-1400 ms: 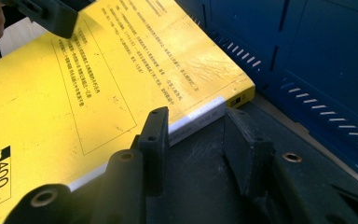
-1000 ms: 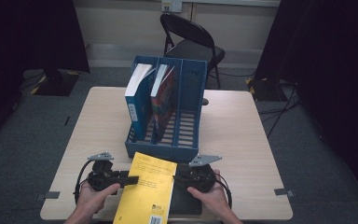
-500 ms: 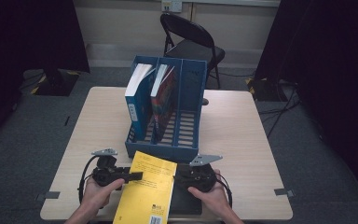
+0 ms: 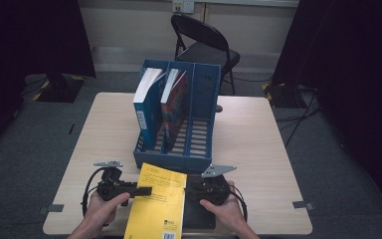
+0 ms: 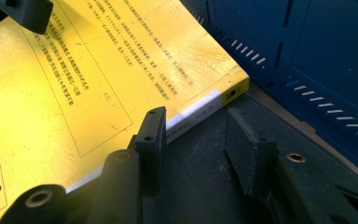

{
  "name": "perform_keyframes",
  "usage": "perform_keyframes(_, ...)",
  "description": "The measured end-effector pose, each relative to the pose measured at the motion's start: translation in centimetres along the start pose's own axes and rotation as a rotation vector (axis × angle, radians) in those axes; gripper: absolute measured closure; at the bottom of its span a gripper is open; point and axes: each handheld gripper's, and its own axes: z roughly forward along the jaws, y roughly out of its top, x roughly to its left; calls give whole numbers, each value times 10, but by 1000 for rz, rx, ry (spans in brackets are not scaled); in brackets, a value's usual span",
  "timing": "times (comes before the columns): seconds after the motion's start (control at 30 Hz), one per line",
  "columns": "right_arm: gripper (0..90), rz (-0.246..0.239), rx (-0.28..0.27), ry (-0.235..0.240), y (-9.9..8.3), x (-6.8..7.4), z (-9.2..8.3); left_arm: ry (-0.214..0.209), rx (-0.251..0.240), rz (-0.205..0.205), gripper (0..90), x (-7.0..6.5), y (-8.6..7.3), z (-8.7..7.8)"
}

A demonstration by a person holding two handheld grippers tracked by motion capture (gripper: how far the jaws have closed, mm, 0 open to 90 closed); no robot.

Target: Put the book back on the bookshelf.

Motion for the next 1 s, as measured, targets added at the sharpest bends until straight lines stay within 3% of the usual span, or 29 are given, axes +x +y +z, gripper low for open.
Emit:
perform_keyframes(0.23, 581, -1, -1, -2, 0, 0, 0, 6, 4, 3, 504, -3, 5, 9)
perform_keyframes(0.3, 580, -3, -3, -1, 0, 0, 0, 15, 4, -23, 502, -1, 4, 12)
perform_keyframes(0.37, 577, -5, -3, -2, 0, 0, 0, 23, 16, -17, 498, -1, 4, 15)
perform_keyframes(0.4, 573, -5, -2, -4, 0, 0, 0, -4, 12, -27, 505, 0, 5, 15)
perform_keyframes(0.63, 562, -7, -3, -4, 0, 1, 0, -53, 44, -27, 542, 1, -4, 8)
perform_keyframes(0.7, 563, -12, -5, -5, 0, 2, 2, -50, 14, -11, 613, -3, -7, 6)
perform_keyframes(0.77, 562, -13, -2, -5, 1, 3, 2, -37, 35, 10, 618, -5, -4, 8)
perform_keyframes(0.8, 561, -11, -2, -5, 1, 3, 2, -40, 53, -5, 630, -2, -3, 14)
perform_keyframes(0.93, 544, -10, -3, -14, 0, 3, 1, -44, 46, -12, 713, -1, -3, 16)
perform_keyframes(1.0, 520, -3, -11, -9, 1, 1, 0, -51, 42, 5, 739, -2, -2, 14)
